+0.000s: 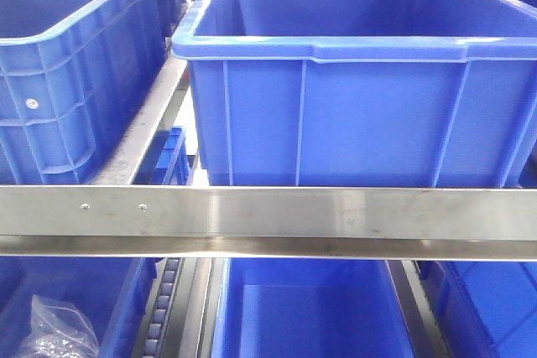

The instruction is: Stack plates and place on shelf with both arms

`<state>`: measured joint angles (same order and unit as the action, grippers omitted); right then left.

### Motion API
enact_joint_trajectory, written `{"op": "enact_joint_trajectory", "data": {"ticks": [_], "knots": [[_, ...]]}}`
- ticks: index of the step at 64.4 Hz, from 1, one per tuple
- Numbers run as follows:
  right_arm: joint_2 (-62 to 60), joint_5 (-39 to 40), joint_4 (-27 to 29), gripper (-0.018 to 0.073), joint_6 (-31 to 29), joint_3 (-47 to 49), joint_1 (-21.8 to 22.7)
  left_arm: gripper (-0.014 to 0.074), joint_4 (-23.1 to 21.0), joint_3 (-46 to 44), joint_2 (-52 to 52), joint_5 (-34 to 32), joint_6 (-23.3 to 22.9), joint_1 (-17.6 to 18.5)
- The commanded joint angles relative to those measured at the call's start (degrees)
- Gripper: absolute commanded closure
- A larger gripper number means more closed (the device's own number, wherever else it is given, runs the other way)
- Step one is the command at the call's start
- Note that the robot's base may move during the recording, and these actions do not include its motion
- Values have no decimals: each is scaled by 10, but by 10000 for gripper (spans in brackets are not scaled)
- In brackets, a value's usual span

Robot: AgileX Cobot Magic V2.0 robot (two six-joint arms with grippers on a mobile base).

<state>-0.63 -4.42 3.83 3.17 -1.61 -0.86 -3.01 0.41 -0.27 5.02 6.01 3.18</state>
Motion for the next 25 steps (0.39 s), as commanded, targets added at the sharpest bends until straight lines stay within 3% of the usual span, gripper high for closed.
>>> {"op": "enact_joint_trajectory", "data": {"ticks": [1,25], "knots": [[-11,50,-5,529,-1,0,4,513,0,2,-13,-50,-3,0],[-11,50,-5,529,-1,0,4,513,0,2,-13,-50,-3,0]]}}
